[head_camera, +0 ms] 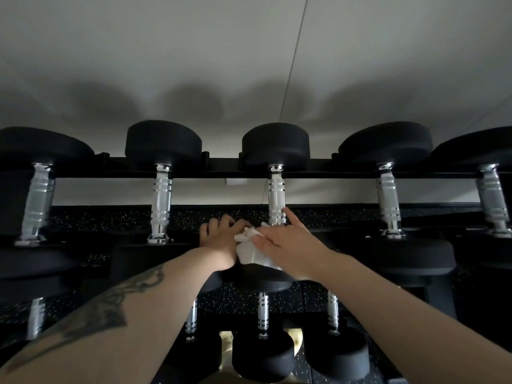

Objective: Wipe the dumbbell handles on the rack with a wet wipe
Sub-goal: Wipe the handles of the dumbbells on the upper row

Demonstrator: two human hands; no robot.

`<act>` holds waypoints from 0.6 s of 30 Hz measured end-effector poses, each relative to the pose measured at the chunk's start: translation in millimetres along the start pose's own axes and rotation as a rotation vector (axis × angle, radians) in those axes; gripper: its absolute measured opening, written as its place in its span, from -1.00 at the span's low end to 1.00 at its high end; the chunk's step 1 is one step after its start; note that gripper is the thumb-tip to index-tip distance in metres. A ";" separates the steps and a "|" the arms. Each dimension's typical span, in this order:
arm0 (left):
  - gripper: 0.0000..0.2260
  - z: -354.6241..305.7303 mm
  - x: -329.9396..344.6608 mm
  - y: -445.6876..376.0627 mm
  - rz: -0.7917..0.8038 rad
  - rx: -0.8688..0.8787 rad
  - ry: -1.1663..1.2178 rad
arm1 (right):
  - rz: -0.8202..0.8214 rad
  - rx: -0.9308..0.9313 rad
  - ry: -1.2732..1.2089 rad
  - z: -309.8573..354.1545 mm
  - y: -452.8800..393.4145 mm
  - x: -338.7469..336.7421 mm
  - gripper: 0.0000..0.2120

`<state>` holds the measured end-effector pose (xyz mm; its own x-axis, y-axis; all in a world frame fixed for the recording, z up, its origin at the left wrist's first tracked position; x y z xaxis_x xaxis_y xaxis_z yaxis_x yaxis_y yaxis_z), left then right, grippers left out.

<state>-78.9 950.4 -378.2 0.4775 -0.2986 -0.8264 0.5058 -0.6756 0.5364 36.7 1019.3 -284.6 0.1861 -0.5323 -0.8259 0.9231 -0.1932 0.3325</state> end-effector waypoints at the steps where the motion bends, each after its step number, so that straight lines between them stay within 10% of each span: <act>1: -0.64 0.4 1.0 -0.1 -0.001 0.004 0.011 | -0.049 0.011 -0.016 -1.3 6.0 0.4 -0.60; 9: -0.64 2.3 15.2 7.9 -0.567 0.050 -0.048 | -0.044 -0.193 0.374 -40.5 -2.4 -27.6 -0.45; 18: -0.68 3.3 21.0 5.7 -0.666 0.019 -0.068 | 0.049 -0.311 0.259 -56.9 -8.4 -24.9 -0.50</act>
<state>-68.3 938.0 -393.0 0.0211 0.1455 -0.9891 0.6639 -0.7418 -0.0949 43.5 1081.1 -292.8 0.2746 -0.3021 -0.9129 0.9613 0.1070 0.2538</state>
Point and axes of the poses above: each hand's wrist, its own y-axis away from the middle knuckle, its own x-axis out of the palm, z = x × y, the point moved 4 cm from there along -y, towards the middle knuckle, and after that the axes turned 5 degrees about -x, right-handed, at the moved point
